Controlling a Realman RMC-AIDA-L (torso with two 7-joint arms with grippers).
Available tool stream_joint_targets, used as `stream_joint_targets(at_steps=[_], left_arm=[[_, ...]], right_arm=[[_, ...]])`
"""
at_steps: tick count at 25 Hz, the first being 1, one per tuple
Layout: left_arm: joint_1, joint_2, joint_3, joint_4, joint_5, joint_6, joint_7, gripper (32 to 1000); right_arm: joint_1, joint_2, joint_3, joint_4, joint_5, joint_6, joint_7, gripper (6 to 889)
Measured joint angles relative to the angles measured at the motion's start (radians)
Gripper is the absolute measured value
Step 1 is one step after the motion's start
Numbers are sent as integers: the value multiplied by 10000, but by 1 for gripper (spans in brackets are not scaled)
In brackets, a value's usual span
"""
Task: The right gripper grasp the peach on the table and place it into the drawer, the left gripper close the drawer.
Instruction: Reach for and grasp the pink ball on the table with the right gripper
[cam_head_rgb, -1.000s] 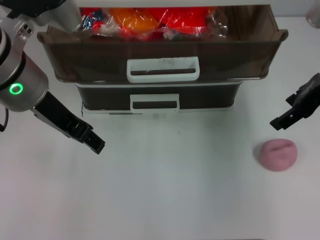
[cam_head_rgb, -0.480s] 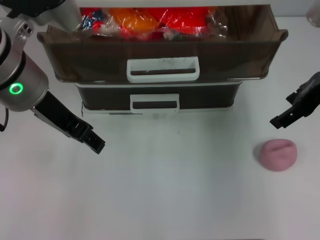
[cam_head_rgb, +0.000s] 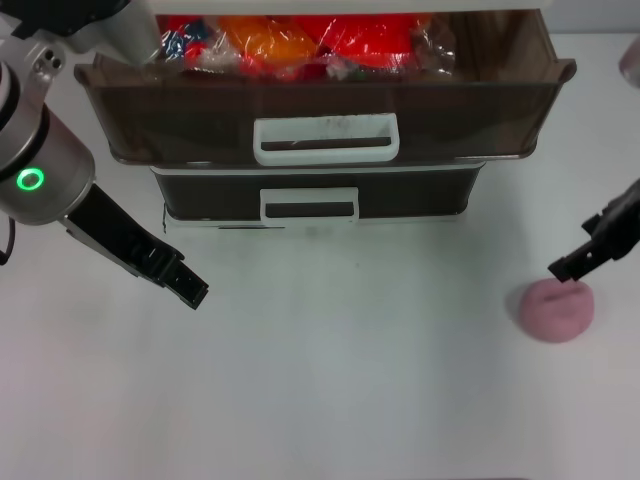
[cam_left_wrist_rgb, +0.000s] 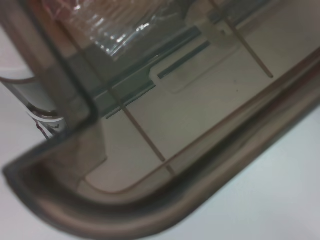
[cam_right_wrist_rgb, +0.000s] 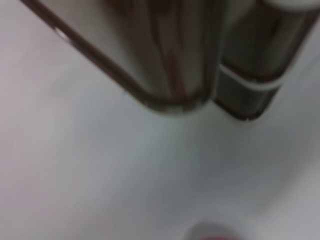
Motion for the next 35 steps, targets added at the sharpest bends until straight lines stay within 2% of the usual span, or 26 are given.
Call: stream_joint_targets(at_steps=[5, 14, 35], left_arm=[[40, 19, 0, -24, 0, 19, 0, 816], [-10, 22, 0, -35, 4, 36, 0, 816], [-34, 22, -46, 7, -5, 81, 0, 815]], right_arm=[[-197, -10, 3, 855, 0, -676, -175, 775], [-127, -9, -64, 2194, -56, -1645, -369, 754], [-65, 41, -133, 2481, -302, -2068, -477, 704]])
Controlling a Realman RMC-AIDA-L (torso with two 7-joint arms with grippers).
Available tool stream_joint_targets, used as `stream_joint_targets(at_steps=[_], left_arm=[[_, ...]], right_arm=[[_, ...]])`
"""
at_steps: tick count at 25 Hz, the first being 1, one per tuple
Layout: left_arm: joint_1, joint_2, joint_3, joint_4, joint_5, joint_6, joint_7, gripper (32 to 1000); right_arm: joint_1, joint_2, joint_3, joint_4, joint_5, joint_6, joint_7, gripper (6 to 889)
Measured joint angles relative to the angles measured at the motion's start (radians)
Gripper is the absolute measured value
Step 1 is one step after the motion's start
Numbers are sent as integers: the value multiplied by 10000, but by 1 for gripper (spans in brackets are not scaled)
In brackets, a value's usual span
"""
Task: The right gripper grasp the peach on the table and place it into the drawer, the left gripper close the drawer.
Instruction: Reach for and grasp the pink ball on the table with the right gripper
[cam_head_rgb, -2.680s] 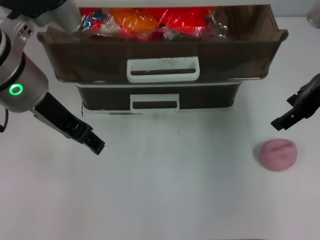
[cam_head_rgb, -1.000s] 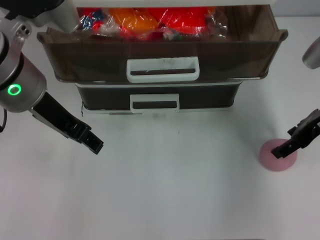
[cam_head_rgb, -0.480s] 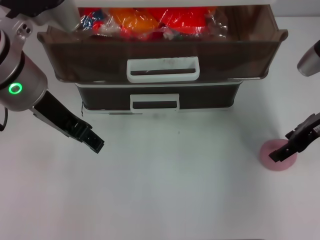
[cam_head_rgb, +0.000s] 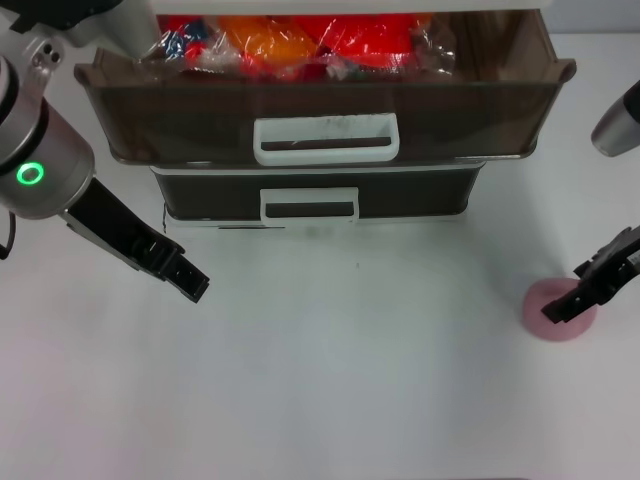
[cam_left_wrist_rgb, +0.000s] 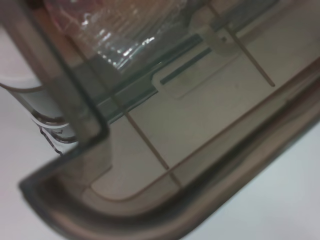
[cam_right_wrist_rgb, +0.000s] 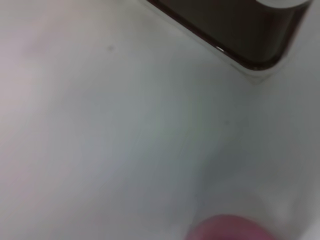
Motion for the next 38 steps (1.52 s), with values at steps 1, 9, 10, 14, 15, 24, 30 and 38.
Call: stream_joint_targets(at_steps=[1, 9, 10, 14, 15, 24, 30, 38], left_arm=[[2, 0, -4, 1, -2, 1, 0, 815], [-9, 9, -30, 18, -11, 0, 0, 816], [-8, 11, -30, 19, -11, 0, 0, 816], [4, 14, -30, 24, -11, 0, 1, 816], [4, 14, -31, 24, -11, 0, 0, 816], [14, 16, -30, 39, -11, 0, 0, 816], [16, 15, -31, 39, -11, 0, 0, 816], [47, 15, -31, 39, -11, 0, 0, 815]], right_arm=[[0, 13, -4, 2, -87, -76, 3, 701], [124, 34, -10, 264, -322, -241, 21, 644], [127, 34, -10, 275, -320, -241, 10, 623], [127, 30, -4, 275, -270, -241, -38, 537], [125, 29, -3, 275, -266, -241, -61, 515], [102, 26, -2, 256, -259, -239, -148, 216], [89, 27, -3, 211, -252, -210, -153, 96], [75, 27, 54, 188, -250, -195, -154, 79]])
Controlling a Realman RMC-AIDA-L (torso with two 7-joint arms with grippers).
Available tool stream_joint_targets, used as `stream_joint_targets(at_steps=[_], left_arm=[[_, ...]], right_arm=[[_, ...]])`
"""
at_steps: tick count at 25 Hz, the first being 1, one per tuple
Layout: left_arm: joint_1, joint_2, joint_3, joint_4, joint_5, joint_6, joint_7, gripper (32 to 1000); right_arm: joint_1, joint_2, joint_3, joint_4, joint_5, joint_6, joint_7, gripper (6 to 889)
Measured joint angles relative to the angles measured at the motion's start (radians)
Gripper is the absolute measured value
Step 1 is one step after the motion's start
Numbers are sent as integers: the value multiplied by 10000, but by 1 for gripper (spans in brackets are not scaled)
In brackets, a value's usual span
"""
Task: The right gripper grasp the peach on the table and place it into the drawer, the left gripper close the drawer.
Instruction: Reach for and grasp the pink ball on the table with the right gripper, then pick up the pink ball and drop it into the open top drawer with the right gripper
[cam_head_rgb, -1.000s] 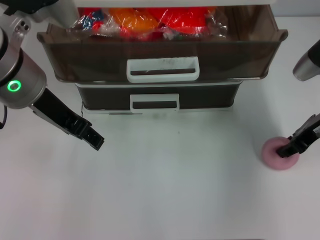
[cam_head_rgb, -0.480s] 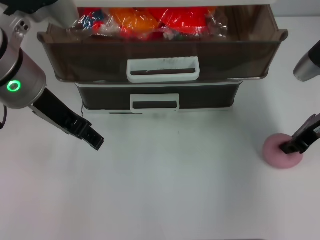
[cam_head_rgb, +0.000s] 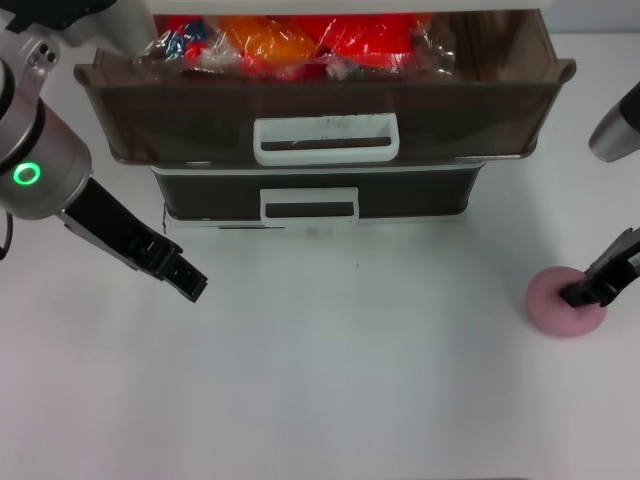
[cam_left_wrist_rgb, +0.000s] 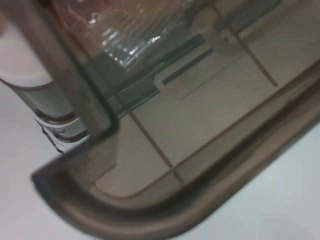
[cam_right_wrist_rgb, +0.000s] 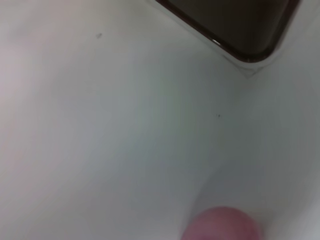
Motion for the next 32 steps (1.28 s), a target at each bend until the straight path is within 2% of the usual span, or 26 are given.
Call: stream_joint_targets(at_steps=[6, 10, 15, 18, 21, 25, 28, 32], left_arm=[[18, 0, 0, 0, 26, 0, 0, 815], [36, 1, -1, 0, 40, 0, 0, 815], [35, 13, -1, 0, 43, 0, 0, 815], [31, 15, -1, 0, 46, 7, 0, 815], [1, 16, -1, 0, 60, 15, 0, 815], [-26, 16, -1, 0, 77, 16, 0, 815], [-39, 16, -1, 0, 78, 15, 0, 815], [-47, 25, -2, 0, 78, 15, 0, 815]], right_arm=[[-6, 1, 27, -120, -1, 79, 3, 79], [-228, 1, 150, -910, 53, 524, 66, 79], [-739, 32, 729, -3126, 296, 1814, 108, 78], [-776, 30, 1216, -4318, 296, 2561, 114, 78], [-779, 28, 1512, -5262, 290, 3075, 149, 78], [-781, -30, 1901, -6350, 292, 3350, 227, 79], [-709, -109, 2327, -7017, 335, 3457, 247, 77], [-630, -421, 2642, -7697, 1088, 3591, 401, 74]])
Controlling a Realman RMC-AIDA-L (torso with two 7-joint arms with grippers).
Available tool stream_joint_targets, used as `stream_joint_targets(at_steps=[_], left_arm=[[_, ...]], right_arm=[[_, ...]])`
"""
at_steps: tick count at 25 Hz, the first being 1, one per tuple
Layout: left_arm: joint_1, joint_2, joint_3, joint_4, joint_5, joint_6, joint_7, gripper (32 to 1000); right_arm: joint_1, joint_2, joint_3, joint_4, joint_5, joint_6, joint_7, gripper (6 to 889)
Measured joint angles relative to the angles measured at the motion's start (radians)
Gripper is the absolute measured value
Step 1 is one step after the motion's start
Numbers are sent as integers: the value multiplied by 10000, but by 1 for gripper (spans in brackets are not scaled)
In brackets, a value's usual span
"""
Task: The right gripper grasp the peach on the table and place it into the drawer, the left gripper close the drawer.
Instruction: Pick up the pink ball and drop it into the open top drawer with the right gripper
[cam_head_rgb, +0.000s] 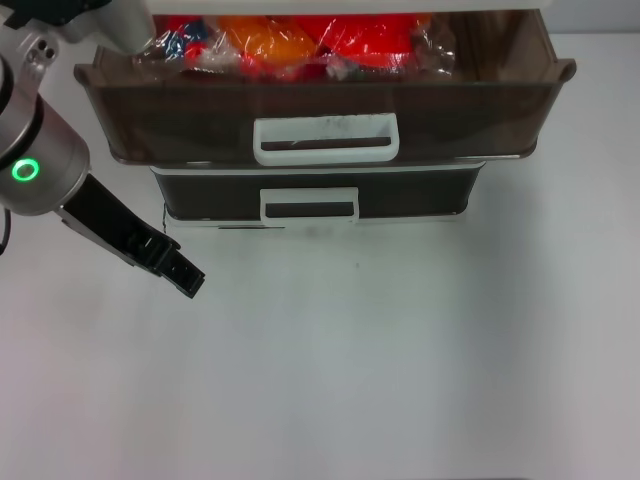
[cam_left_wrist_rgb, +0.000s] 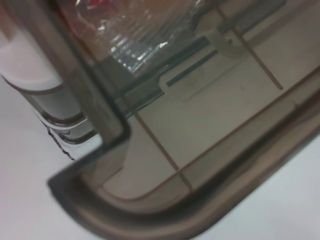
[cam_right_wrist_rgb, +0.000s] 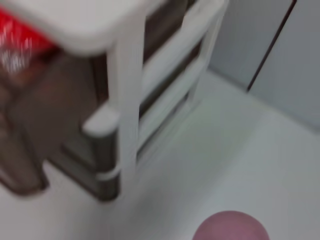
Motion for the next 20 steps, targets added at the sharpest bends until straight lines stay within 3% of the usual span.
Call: stream_joint_targets(at_steps=[3, 8, 20], left_arm=[[0, 3, -11, 0, -2, -6, 0, 815], [-94, 5, -15, -27, -1, -17, 0, 815], [-154, 5, -14, -27, -1, -28, 0, 815]], right_arm=[[-6, -335, 12, -226, 1213, 16, 286, 72], [57, -653, -43, -256, 3165, 35, 514, 68], [827, -715, -1037, -151, 6111, 47, 536, 59]])
